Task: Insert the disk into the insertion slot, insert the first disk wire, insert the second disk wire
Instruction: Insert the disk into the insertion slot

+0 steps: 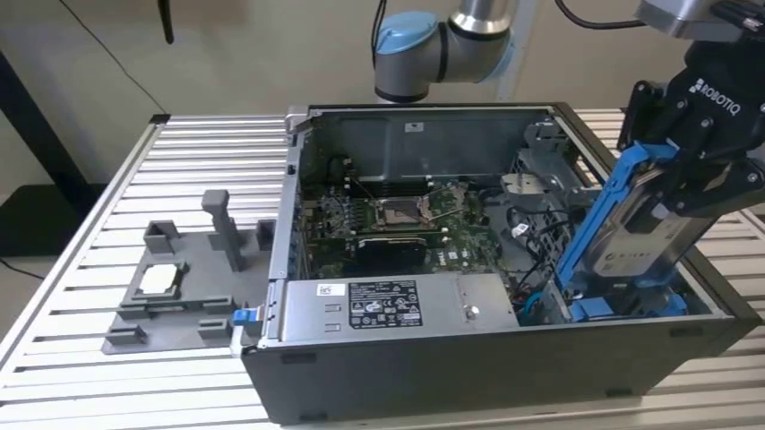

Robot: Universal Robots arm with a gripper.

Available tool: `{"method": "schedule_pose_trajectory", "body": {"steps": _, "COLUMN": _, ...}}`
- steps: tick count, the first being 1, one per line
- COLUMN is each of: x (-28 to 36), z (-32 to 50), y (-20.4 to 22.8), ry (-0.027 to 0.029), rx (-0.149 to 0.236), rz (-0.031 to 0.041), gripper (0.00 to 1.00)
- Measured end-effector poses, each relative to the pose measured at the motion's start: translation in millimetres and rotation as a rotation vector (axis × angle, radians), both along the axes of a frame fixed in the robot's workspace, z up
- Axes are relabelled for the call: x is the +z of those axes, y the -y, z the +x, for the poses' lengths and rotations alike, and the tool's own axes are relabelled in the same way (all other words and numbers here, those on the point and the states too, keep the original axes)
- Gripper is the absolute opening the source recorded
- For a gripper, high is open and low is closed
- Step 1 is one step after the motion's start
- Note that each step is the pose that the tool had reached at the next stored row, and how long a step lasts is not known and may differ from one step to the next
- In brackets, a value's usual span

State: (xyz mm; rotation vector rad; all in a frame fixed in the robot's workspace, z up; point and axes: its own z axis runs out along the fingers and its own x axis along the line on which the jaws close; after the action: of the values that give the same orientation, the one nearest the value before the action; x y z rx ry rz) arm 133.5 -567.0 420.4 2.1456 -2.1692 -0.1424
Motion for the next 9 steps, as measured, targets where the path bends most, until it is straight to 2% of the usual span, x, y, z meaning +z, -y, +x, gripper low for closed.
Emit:
{"method": "schedule_pose_trajectory", "body": {"steps": 1, "x": 1.0, "z": 0.3, "y": 0.0, "ry": -0.0043, "rx": 0.0, "rz": 0.0001, "gripper": 0.33}}
{"method": "schedule_pose_trajectory", "body": {"steps": 2, "x": 0.9, "z": 0.5, "y": 0.0, "ry": -0.0061, "rx": 0.0, "rz": 0.0001, "gripper": 0.33}}
{"method": "schedule_pose_trajectory", "body": {"steps": 5, "x": 0.4, "z": 1.1, "y": 0.1, "ry": -0.0062, "rx": 0.0, "rz": 0.0003, "gripper": 0.33}}
{"method": "schedule_pose_trajectory", "body": {"steps": 9, "x": -2.7, "z": 1.4, "y": 2.3, "ry": -0.0062, "rx": 0.0, "rz": 0.0008, "gripper": 0.33}}
